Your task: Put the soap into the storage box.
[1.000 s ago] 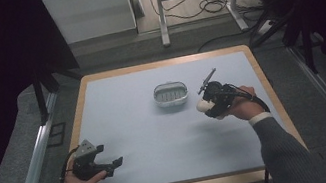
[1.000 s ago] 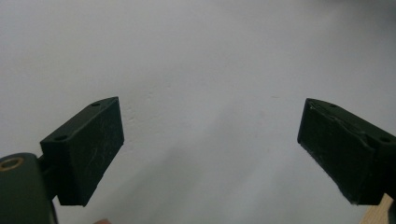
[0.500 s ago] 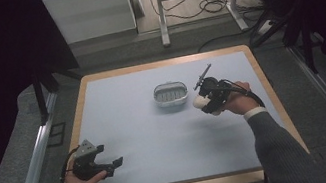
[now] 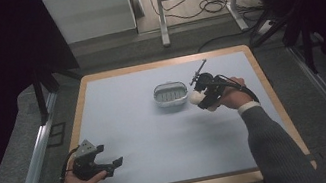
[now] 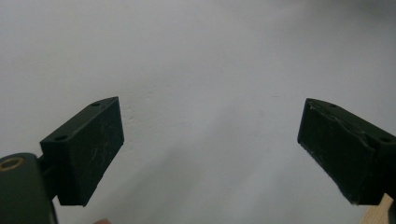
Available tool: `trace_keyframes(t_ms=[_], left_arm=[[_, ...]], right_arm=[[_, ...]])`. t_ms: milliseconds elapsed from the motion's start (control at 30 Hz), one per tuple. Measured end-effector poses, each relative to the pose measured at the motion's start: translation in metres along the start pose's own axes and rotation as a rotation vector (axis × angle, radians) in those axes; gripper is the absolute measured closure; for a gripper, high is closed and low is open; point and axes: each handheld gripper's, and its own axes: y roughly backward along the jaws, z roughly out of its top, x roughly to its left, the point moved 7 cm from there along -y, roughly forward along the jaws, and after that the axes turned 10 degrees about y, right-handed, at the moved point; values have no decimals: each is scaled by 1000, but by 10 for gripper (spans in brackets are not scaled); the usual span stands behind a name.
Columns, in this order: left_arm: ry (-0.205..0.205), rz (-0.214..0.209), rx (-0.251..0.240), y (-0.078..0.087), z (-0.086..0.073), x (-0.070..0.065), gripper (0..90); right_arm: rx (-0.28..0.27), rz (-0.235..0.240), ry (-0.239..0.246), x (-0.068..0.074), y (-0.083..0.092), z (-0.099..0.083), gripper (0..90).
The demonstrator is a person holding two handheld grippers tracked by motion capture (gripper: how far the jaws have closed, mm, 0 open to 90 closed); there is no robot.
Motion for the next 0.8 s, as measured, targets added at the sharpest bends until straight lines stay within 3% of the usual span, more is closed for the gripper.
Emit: trace_keyframes(t_ms=[800], left_arm=[[2, 2, 2, 1, -1, 3, 76]], right_arm=[[-9, -8, 5, -18, -12, 31, 498]])
